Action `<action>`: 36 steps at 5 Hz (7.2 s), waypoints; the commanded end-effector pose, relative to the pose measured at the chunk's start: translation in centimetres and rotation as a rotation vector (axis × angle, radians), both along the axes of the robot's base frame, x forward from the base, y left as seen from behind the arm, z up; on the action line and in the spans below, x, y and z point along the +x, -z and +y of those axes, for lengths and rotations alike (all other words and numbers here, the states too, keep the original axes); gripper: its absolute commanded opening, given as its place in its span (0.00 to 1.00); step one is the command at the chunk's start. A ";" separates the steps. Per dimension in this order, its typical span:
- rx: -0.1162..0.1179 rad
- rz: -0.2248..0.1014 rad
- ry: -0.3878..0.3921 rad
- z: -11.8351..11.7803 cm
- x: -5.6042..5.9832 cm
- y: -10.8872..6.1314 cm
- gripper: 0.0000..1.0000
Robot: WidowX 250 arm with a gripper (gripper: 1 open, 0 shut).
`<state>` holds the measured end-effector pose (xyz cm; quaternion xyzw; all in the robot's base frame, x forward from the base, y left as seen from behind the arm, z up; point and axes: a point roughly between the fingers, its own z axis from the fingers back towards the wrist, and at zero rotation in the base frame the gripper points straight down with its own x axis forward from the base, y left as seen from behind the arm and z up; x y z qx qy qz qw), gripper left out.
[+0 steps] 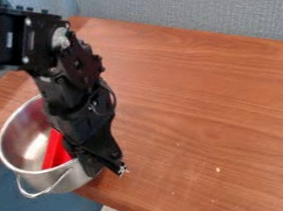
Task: Put the red object in the metal pot
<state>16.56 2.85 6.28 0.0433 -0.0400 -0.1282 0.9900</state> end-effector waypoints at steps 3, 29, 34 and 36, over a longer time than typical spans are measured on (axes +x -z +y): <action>-0.028 0.006 0.106 -2.3 2.0 1.2 0.00; -0.099 0.154 0.119 0.5 -0.6 0.0 0.00; -0.050 0.102 0.113 0.0 -0.5 -0.4 1.00; -0.036 0.072 0.013 1.0 0.3 -0.6 1.00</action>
